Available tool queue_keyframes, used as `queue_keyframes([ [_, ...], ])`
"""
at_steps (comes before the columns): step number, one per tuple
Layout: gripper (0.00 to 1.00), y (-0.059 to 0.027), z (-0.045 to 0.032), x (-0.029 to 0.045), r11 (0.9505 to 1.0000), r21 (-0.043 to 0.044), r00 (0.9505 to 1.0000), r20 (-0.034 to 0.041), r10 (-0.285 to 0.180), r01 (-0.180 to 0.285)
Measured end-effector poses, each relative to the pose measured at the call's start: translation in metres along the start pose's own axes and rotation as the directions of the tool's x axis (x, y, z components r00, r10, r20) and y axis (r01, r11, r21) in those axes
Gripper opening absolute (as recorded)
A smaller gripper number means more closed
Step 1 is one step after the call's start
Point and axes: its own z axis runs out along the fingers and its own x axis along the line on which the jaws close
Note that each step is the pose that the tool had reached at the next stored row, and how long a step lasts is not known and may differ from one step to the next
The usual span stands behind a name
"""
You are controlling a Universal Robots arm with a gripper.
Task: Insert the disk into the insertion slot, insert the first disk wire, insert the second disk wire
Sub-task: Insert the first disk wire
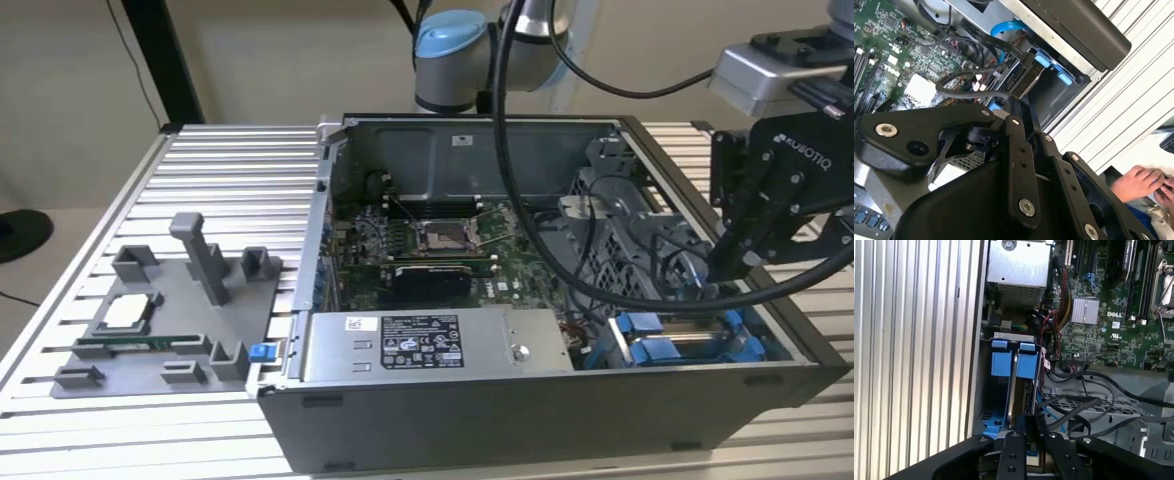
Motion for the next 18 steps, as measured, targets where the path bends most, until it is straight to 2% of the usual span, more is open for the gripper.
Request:
queue_keyframes([
  [3,0.00,0.0000,0.0011,0.0003,0.9998,-0.0001,0.9998,0.0012,0.021,-0.021],
  [5,0.00,0.0000,0.0022,0.0006,0.9995,-0.0001,0.9995,0.0057,0.031,-0.031],
  [10,0.00,-0.0003,0.0041,0.0024,0.9991,0.0005,0.9986,0.0342,0.041,-0.041],
  [12,0.00,-0.0003,0.0045,0.0036,0.9990,0.0006,0.9981,0.0430,0.044,-0.045],
  [18,0.00,-0.0006,0.0060,0.0103,0.9986,0.0003,0.9975,0.0452,0.054,-0.054],
])
